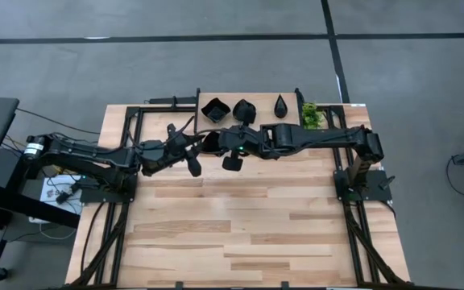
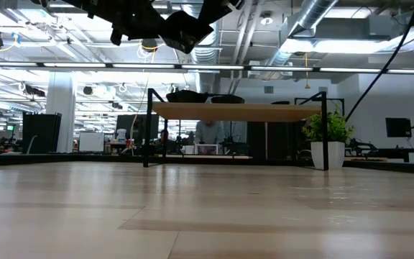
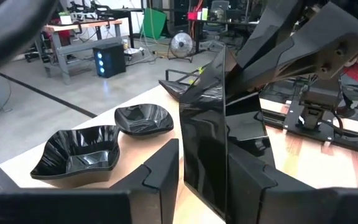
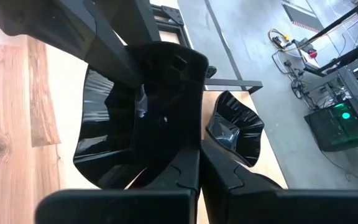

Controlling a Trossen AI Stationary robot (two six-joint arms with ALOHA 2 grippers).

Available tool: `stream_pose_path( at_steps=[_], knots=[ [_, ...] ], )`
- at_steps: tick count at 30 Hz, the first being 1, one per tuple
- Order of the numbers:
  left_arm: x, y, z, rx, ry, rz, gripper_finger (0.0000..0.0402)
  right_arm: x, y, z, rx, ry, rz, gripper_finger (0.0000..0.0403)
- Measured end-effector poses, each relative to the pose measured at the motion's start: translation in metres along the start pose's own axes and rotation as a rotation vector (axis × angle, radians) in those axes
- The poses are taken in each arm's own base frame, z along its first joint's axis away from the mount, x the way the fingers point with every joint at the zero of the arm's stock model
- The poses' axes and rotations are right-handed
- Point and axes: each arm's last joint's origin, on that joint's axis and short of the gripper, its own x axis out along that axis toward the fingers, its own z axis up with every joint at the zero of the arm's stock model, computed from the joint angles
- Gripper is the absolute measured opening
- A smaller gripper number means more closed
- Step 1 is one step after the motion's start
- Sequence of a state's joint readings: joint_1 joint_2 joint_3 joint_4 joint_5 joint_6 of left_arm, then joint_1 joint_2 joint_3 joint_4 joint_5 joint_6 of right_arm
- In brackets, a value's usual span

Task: Pick & Place Mini shaped plates
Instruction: Stack the distorted square plate on top of the distorted square plates on the shelf

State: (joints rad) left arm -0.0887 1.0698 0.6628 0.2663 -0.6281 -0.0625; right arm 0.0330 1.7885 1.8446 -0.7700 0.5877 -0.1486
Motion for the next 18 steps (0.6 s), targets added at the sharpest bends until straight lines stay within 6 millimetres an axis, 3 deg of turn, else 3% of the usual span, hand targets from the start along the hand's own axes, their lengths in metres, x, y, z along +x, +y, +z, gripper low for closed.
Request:
stream_pose_path(
  at_steps=[5, 14, 18],
  knots=[
    [0.0000, 0.0001, 0.0003, -0.007, -0.003, 0.000, 0.0089, 0.0001, 0.0000, -0.0003, 0.014, 0.003, 0.001, 0.0001],
    [0.0002, 0.0000, -0.0006, -0.003, 0.005, -0.013, 0.0011, -0.0003, 0.0001, 0.0006, 0.022, -0.007, 0.013, 0.0006],
    [0.0002, -0.0004, -0.0005, -0.004, 0.004, -0.025, 0.0008, -0.0009, 0.0005, 0.0028, 0.012, -0.030, 0.036, 0.0029]
  ],
)
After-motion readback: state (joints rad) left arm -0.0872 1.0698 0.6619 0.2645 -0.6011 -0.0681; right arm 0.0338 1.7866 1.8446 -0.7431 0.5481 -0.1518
